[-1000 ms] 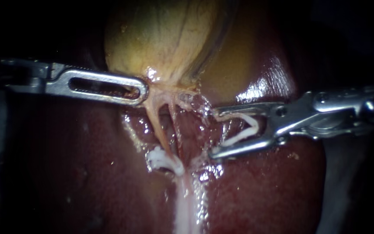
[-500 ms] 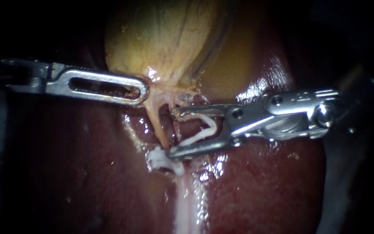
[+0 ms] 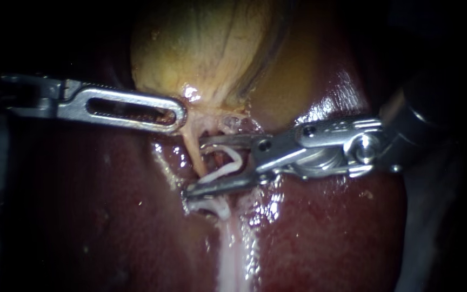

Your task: Clipping third clip left tube

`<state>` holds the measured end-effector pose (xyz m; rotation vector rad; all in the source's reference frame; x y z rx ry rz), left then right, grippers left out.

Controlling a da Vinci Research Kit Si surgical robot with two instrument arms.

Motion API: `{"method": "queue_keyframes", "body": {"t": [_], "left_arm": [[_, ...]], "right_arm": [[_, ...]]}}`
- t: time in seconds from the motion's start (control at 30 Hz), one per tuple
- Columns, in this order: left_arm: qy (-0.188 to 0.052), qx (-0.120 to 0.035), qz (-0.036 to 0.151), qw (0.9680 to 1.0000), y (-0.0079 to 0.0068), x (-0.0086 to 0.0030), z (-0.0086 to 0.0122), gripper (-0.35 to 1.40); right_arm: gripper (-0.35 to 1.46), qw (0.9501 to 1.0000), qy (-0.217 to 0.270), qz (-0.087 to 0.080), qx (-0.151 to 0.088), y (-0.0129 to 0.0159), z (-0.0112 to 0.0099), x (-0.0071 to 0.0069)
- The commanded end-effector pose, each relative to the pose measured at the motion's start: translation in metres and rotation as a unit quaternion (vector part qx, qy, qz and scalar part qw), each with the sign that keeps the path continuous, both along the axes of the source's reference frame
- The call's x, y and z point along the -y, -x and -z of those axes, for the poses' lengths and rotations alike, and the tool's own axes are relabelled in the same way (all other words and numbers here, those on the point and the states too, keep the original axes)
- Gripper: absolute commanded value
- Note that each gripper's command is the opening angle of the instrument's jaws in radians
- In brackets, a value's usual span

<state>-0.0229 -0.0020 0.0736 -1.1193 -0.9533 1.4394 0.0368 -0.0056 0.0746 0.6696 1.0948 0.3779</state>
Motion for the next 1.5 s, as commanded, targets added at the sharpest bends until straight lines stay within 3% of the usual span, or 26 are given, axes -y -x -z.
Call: {"method": "queue_keyframes", "body": {"t": [0.03,0.23,0.4,0.9,1.07,1.27,1.5], "left_arm": [[0.001,0.000,-0.001,1.0000,0.0000,0.0000,0.0000,-0.35],[0.001,0.000,-0.001,1.0000,0.0001,0.0000,0.0000,-0.35],[0.001,0.000,-0.001,1.0000,0.0001,0.0000,0.0001,-0.35],[0.001,-0.001,0.001,1.0000,0.0002,0.0000,0.0001,-0.35],[0.001,-0.001,0.001,1.0000,0.0002,0.0000,0.0001,-0.35],[0.001,-0.001,0.001,1.0000,0.0002,0.0000,0.0001,-0.35],[0.001,-0.001,0.001,1.0000,0.0002,0.0000,0.0001,-0.35]], "right_arm": [[0.50,1.0000,-0.005,-0.001,-0.004,-0.0003,-0.0001,0.0001],[0.48,0.9967,-0.062,-0.039,-0.034,-0.0021,-0.0003,-0.0007],[0.47,0.9928,-0.091,-0.058,-0.052,-0.0027,-0.0004,-0.0011],[0.40,0.9864,-0.121,-0.086,-0.071,-0.0024,-0.0002,-0.0033],[0.19,0.9843,-0.136,-0.089,-0.069,-0.0021,-0.0001,-0.0034],[-0.32,0.9827,-0.147,-0.092,-0.066,-0.0017,-0.0002,-0.0034],[-0.35,0.9804,-0.167,-0.089,-0.056,-0.0015,-0.0004,-0.0036]]}}
